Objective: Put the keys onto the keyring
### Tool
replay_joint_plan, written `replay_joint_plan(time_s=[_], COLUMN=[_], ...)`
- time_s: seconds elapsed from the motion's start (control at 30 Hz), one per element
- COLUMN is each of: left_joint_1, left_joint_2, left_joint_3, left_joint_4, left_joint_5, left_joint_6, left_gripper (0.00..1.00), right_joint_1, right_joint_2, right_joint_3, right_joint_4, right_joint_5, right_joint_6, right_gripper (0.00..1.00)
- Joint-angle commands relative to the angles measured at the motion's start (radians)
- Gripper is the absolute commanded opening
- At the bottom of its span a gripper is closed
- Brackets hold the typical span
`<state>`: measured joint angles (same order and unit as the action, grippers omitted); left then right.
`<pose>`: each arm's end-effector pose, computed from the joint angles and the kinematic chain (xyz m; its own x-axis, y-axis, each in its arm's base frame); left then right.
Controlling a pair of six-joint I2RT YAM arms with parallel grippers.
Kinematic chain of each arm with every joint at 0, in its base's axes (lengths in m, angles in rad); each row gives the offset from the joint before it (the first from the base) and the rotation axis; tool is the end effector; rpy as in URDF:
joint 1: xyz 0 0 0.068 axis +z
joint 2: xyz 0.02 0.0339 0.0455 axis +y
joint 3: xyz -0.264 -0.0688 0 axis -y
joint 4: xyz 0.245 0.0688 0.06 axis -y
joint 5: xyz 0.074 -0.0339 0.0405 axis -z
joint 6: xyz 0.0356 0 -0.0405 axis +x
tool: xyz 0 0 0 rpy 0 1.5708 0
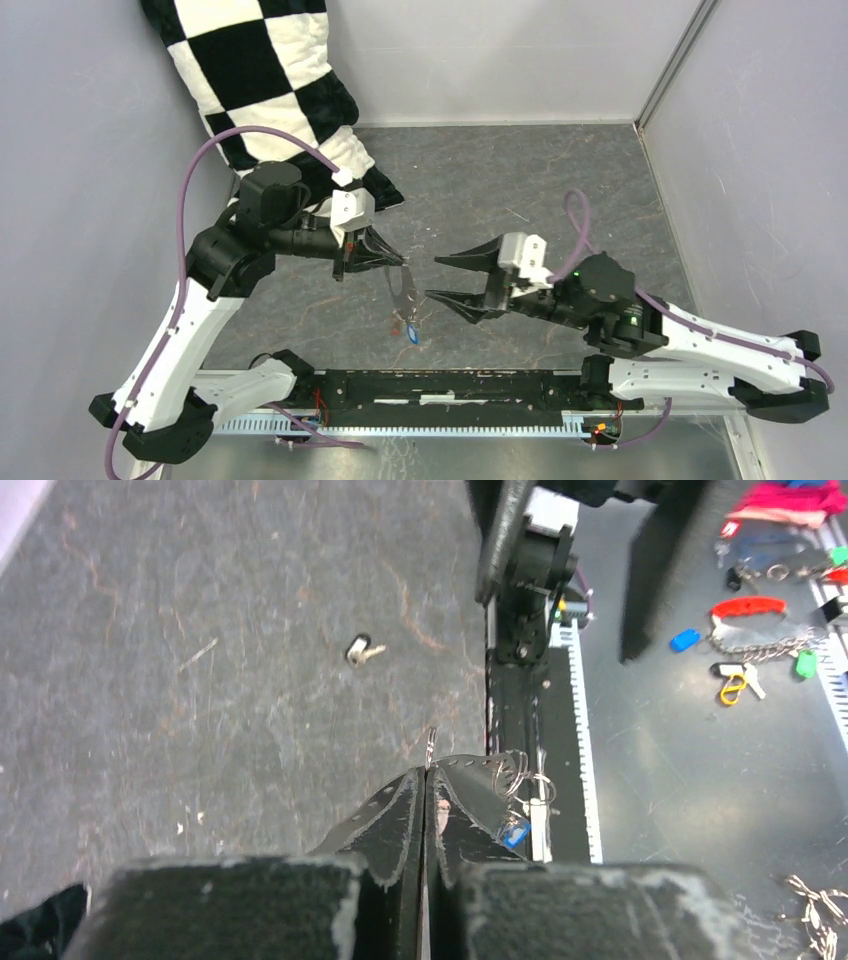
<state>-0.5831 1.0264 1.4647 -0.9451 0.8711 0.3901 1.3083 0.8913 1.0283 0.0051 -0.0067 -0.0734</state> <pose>0.1222 -0.1133 0.4506 -0.0276 0.3116 -0.9498 0.9984 0.0549 -0.0110 0.0509 0.1904 0.4273 0.1076 0.1178 -0.9872 -0.9621 0.2624 -0.0735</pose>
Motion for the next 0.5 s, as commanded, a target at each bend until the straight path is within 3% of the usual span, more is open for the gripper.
replay_joint_plan(time_s=[0.0,0.27,0.47], left_joint_1=[0.0,0.0,0.0], left_joint_2=[-0.066,-0.103,-0.168], left_joint_3=[-0.047,-0.098,-0.147], left_joint_4=[0.287,0.436,0.38], left_joint_5=[0.151,0.282,0.323], left_joint_6=[-0.194,-0.254,0.045], left_gripper=[0.02,0.02,0.02], right_joint_1=[-0.026,-0.081,-0.152], right_joint_2=[-0.09,-0.076,-0.053], right_joint_3=[-0.109,-0.139,-0.152], right_joint_4=[0.137,0.221,0.303], right_joint_5=[-0.039,-0.117,-0.25], right_joint_6=[0.054,0.072,0.105], right_gripper=[0.54,0.47,0.4])
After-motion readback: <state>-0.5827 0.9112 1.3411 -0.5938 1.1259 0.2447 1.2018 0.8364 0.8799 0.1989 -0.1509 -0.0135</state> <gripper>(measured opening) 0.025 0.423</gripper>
